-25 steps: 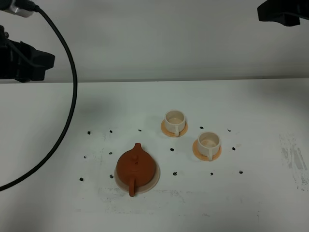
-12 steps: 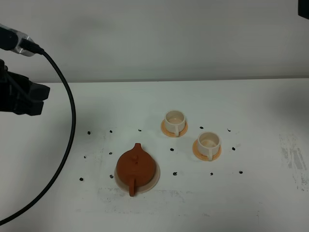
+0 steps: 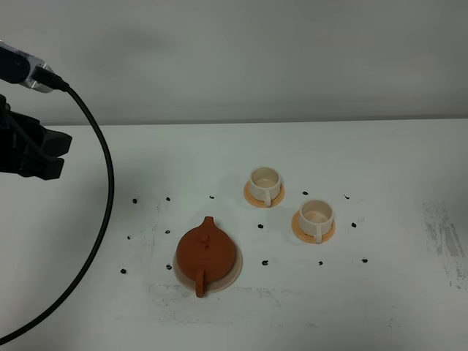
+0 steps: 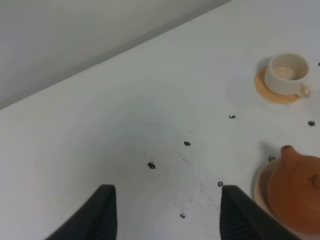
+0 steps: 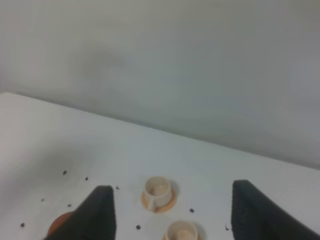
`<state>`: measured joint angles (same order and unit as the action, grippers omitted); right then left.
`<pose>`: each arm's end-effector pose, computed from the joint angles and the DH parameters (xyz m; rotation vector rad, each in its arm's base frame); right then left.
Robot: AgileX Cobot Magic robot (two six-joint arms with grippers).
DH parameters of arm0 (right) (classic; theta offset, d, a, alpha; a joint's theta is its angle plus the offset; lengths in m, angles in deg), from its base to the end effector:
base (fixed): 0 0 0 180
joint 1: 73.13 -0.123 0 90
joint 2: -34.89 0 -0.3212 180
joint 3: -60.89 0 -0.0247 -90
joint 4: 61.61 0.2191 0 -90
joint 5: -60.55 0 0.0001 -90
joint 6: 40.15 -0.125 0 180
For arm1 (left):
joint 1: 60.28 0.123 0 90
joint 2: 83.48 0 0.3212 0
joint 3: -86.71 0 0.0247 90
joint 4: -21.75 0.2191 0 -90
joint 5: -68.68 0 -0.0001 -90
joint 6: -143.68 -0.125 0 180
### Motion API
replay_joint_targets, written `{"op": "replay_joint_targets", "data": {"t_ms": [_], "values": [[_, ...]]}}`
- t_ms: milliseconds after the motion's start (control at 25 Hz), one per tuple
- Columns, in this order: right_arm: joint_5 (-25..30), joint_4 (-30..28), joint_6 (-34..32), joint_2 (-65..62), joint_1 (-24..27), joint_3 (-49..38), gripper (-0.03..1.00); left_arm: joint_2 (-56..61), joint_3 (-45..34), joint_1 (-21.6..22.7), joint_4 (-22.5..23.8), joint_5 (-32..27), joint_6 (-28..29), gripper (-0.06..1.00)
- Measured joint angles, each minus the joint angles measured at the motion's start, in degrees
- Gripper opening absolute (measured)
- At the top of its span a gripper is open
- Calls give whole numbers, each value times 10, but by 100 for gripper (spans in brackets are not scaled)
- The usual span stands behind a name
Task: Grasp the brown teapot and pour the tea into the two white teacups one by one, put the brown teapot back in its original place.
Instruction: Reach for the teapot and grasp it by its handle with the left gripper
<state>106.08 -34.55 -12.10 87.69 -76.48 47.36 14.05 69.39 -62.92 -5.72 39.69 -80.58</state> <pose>0.1060 0.0469 0.4517 -0.4142 1.8380 0.2530 0.2750 -0.0407 0.3569 0.5472 2.1117 -0.0781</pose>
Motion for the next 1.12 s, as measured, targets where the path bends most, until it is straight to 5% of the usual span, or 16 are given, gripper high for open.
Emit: {"op": "replay_joint_targets", "data": {"t_ms": [480,760,1120], "values": [[103,-20,-43,-229,0,-171,52,0,0,-23,42,-24,9,45],[145,-92,-107,-344,0,-223,52,0,0,-60,96,-51,86,40],[176,-128,-134,-422,0,-277,52,0,0,-111,108,-115,195,39]]}}
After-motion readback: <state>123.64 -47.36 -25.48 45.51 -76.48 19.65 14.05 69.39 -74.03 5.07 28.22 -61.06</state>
